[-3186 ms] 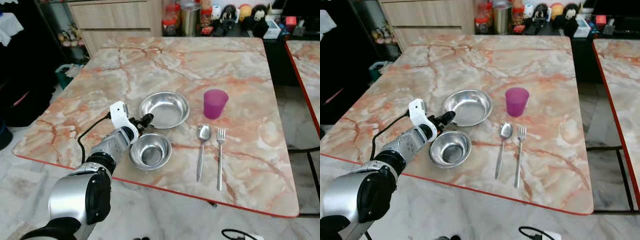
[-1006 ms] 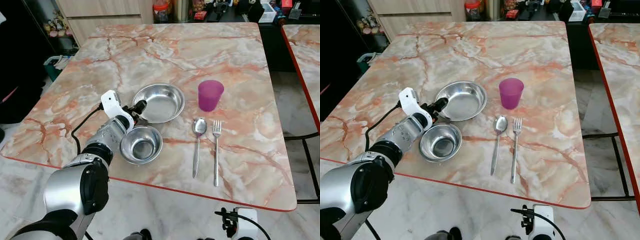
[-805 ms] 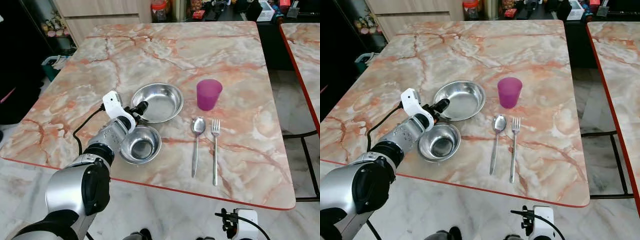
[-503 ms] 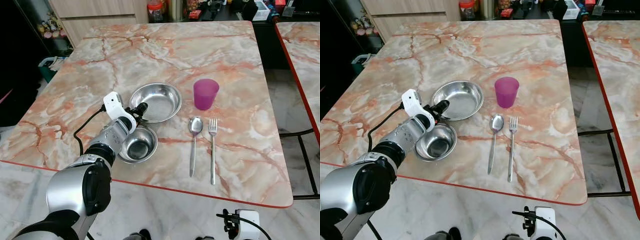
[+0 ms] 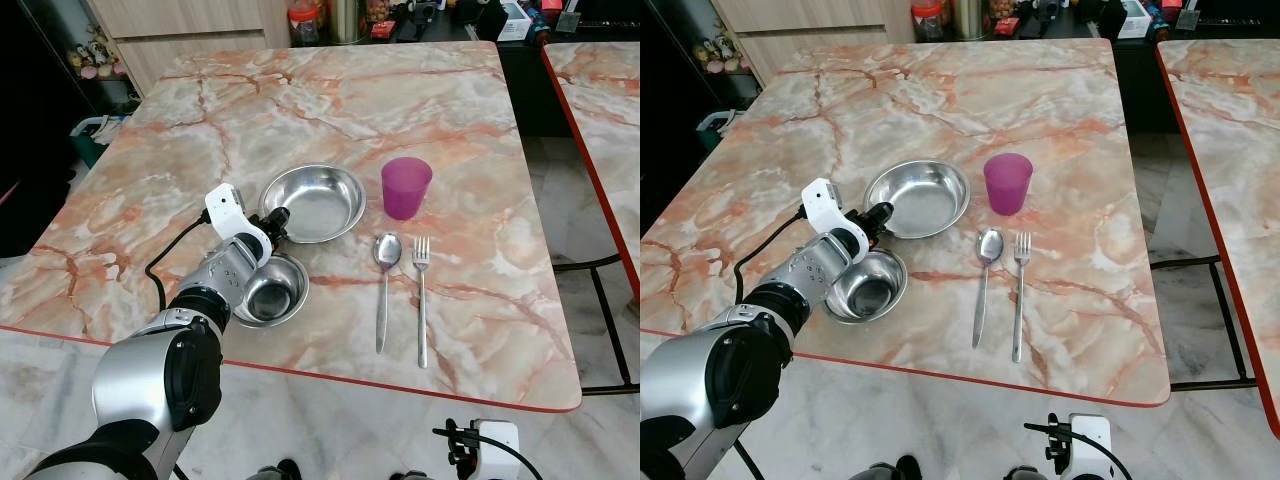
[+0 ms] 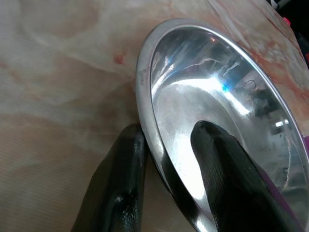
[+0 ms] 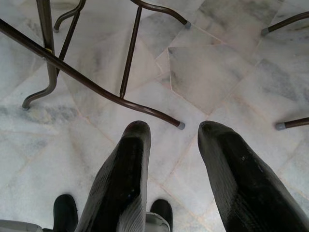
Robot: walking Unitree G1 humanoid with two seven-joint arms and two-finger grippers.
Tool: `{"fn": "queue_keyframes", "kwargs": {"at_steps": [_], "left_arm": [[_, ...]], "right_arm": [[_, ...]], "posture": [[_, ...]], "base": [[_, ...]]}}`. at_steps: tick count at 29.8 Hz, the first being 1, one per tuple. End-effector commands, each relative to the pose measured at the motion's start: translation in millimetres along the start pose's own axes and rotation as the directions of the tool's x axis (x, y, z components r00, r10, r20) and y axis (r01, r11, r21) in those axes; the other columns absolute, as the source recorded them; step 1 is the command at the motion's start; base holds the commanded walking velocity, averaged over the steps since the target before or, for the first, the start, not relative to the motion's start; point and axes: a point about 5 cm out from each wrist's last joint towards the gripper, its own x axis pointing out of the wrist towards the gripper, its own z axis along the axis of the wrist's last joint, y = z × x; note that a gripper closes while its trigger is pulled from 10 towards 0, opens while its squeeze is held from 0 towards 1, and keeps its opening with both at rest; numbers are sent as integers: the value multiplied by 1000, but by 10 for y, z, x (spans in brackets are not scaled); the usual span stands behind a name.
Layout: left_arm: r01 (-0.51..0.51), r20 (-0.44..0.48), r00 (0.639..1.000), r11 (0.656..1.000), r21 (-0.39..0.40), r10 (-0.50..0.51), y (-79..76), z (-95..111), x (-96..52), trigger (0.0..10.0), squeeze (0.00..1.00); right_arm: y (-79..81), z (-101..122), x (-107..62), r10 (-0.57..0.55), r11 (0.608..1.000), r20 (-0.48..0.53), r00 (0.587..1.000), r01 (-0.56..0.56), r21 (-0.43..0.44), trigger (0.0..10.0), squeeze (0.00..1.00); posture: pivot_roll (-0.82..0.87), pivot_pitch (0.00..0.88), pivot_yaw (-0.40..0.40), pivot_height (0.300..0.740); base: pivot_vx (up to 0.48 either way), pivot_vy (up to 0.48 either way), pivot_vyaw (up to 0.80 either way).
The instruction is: Setting the table
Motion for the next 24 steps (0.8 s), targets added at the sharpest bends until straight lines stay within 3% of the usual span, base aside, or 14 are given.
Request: {"fn": "queue_keyframes", "kwargs": {"at_steps": [1,19,24], "left_arm": [[-27,3,1000,1000,7,27,55,35,-10,0,0],[-47,40,998,999,-13,48,100,129,-22,0,0],[-60,105,992,995,-82,68,149,238,-39,0,0]], "right_arm": [[44,-55,-23,13,1000,-25,1000,-13,6,10000,0],[60,-10,40,13,1000,-36,999,-13,4,10000,0],[61,7,65,10,1000,-41,999,-9,5,10000,0]], "posture": [[-119,160,115,740],[-123,120,114,740],[-127,93,112,740]], "base": [[0,0,0],[0,0,0],[0,0,0]]}}
